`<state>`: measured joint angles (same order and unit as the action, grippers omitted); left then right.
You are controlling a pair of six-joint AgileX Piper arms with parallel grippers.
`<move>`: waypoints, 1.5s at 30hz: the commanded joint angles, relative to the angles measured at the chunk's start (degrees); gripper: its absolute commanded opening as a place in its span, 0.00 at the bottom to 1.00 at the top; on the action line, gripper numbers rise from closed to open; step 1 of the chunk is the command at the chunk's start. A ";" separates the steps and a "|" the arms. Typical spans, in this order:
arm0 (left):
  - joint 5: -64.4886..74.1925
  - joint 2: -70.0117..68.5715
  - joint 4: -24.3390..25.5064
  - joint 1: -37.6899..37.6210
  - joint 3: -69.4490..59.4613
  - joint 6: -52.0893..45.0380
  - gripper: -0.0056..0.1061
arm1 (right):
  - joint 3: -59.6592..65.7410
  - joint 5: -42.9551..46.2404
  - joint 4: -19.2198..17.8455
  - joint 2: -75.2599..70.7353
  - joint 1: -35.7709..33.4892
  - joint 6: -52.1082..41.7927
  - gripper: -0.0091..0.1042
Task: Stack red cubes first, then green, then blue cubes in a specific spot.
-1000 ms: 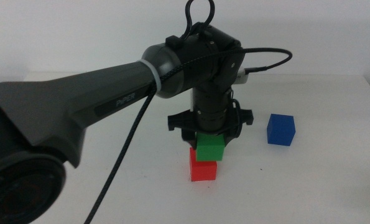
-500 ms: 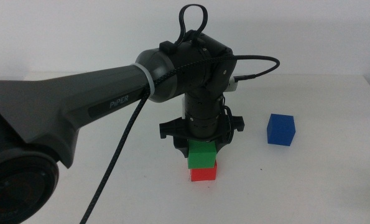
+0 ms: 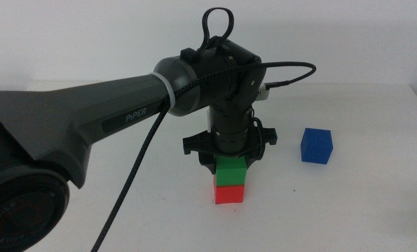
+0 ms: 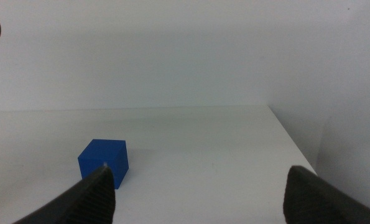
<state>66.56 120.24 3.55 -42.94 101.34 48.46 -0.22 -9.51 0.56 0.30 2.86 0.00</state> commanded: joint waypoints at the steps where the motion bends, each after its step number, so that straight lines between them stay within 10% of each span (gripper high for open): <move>1: -0.43 -0.09 0.04 0.04 -0.08 0.62 0.12 | 0.22 0.50 -0.10 -0.30 -0.05 -0.40 0.86; 6: 0.00 0.51 -0.08 0.04 -0.08 0.62 0.18 | 0.22 0.50 -0.10 -0.30 -0.05 -0.40 0.86; 7: 0.37 0.51 0.15 0.04 -0.08 0.42 0.65 | 0.22 0.50 -0.10 -0.30 -0.05 -0.40 0.86; 11: 0.55 0.24 0.73 0.04 -0.08 -1.13 0.87 | 0.22 0.50 -0.10 -0.30 -0.05 -0.40 0.86; 27: 3.40 -39.93 -1.64 0.04 -1.83 -44.73 0.89 | 0.22 0.50 -0.10 -0.30 -0.05 -0.40 0.86; 45: -5.20 -71.02 -6.54 0.04 -22.56 -47.99 0.89 | 0.22 0.50 -0.10 -0.30 -0.05 -0.40 0.86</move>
<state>61.75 49.60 -2.45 -42.94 79.23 0.00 -0.22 -9.51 0.56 0.30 2.86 0.00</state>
